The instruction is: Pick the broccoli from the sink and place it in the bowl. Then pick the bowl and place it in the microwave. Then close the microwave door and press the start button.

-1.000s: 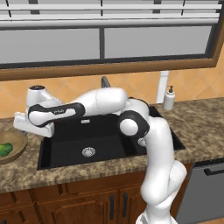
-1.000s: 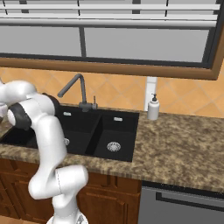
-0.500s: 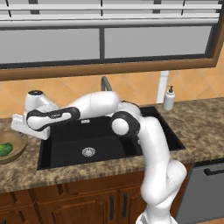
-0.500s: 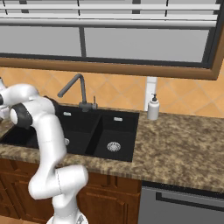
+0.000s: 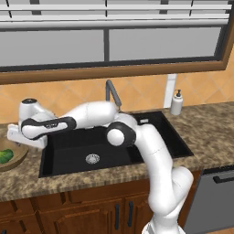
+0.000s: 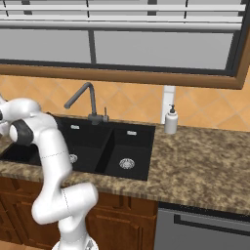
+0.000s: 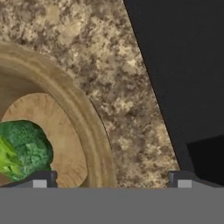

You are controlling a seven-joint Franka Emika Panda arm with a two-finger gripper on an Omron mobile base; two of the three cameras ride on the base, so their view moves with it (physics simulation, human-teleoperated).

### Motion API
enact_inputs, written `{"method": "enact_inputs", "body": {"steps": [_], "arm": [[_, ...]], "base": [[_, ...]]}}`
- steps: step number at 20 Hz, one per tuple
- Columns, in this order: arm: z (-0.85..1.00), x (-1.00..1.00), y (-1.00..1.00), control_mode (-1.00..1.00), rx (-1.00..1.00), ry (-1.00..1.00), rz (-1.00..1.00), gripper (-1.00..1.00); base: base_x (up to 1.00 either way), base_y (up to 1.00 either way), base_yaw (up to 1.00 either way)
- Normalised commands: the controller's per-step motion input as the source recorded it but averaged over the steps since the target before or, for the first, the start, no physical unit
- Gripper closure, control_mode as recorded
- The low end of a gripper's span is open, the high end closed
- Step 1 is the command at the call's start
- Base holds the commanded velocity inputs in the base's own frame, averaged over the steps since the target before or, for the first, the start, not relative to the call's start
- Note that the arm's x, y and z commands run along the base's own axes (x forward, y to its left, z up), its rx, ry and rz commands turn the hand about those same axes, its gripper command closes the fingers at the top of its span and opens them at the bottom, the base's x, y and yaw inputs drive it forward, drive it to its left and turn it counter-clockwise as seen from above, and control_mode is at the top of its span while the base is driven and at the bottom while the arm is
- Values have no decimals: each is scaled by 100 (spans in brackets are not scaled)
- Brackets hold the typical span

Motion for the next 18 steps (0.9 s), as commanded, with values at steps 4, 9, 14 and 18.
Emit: {"method": "enact_inputs", "body": {"steps": [4,9,14,18], "arm": [[-43,8,0,-100,0,1,5,-100],[-30,16,1,-100,0,0,3,-100],[-25,23,17,-100,0,0,2,-100],[-20,8,22,-100,0,2,1,100]], "base": [[0,0,0],[0,0,0],[0,0,0],[0,0,0]]}}
